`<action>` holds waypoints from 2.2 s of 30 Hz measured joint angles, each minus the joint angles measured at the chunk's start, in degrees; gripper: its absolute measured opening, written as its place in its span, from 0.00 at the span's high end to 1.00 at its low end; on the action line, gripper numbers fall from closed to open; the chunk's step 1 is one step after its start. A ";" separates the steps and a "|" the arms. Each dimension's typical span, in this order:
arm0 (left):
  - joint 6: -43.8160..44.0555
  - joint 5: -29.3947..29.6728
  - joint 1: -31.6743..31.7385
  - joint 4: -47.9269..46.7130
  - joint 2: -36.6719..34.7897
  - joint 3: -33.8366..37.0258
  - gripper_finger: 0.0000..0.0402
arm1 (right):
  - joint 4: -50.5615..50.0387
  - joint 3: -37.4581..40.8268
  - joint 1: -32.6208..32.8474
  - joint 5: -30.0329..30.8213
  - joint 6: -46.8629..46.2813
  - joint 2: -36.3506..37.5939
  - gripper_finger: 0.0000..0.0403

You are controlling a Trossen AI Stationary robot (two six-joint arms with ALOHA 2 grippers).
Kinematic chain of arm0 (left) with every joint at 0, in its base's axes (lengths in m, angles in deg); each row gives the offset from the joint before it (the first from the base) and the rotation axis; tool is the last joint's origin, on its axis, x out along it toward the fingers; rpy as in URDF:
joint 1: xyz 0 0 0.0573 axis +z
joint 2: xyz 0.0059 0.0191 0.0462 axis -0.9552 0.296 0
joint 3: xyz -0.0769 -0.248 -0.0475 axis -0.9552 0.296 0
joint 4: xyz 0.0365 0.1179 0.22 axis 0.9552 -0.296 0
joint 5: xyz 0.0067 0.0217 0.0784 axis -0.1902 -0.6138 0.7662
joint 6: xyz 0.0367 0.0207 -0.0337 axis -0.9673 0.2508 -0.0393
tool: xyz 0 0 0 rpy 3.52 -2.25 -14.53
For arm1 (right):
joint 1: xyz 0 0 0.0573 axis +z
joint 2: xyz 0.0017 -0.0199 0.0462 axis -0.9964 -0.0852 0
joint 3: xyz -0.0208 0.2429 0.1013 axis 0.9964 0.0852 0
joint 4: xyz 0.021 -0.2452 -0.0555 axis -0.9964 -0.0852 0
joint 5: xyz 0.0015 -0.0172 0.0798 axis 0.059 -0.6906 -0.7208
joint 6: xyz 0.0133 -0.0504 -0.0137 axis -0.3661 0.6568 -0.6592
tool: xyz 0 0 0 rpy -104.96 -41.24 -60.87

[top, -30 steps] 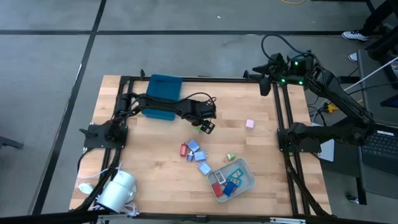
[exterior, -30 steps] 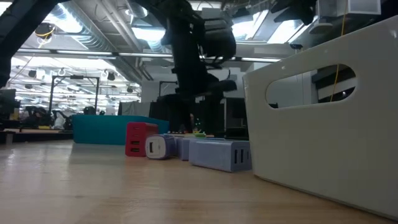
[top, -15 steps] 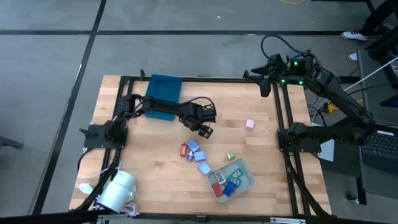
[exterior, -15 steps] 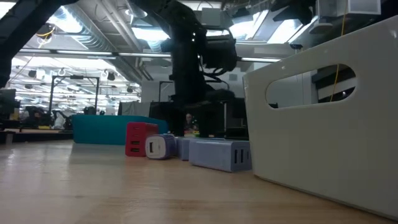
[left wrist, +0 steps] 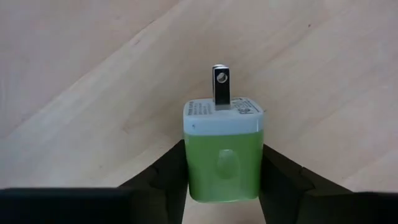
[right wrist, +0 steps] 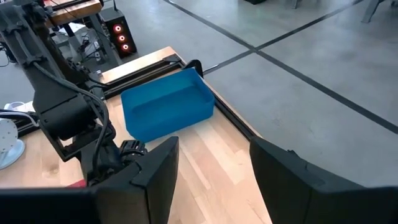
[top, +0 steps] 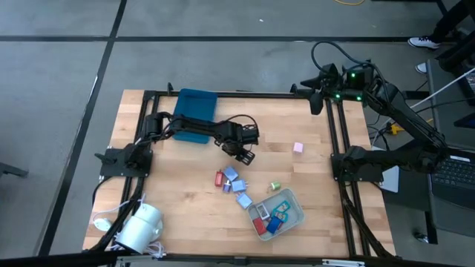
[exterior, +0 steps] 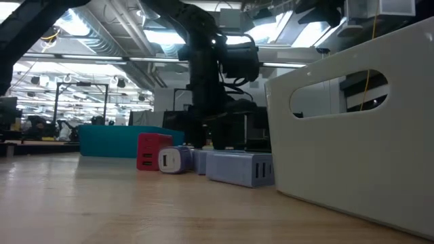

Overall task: Pick & Place Office items
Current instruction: Put the top green charger adapter into the blue bin, then put the red charger adapter into the blue bin

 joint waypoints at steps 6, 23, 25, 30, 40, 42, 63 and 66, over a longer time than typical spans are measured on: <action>-3.78 -2.74 2.50 8.25 -3.47 -1.12 0.64 | 1.41 0.00 0.00 0.24 0.39 0.00 0.49; -22.44 9.18 18.56 20.81 -36.09 8.41 0.64 | 2.37 0.00 -0.26 2.09 -0.28 0.00 0.49; -21.15 9.24 20.89 20.67 -41.27 15.10 0.64 | 2.80 0.00 -0.26 2.73 -0.37 0.00 0.49; -13.81 9.16 24.23 22.95 -53.39 35.25 0.64 | 4.21 0.00 -0.26 3.47 -0.57 -0.29 0.49; -0.66 4.28 28.17 30.52 -64.00 62.12 0.64 | 8.17 0.00 -0.26 3.34 -3.59 -4.26 0.49; -0.09 2.31 28.85 31.24 -63.98 63.74 0.64 | 9.17 0.00 -0.26 2.99 -3.70 -5.24 0.49; -15.14 -9.07 26.13 35.34 -62.77 48.65 0.24 | 12.61 0.00 -0.21 1.27 -5.18 -7.28 0.49; -18.99 -6.06 22.53 19.03 -59.41 39.80 0.25 | 12.61 0.00 -0.21 1.27 -5.18 -7.28 0.49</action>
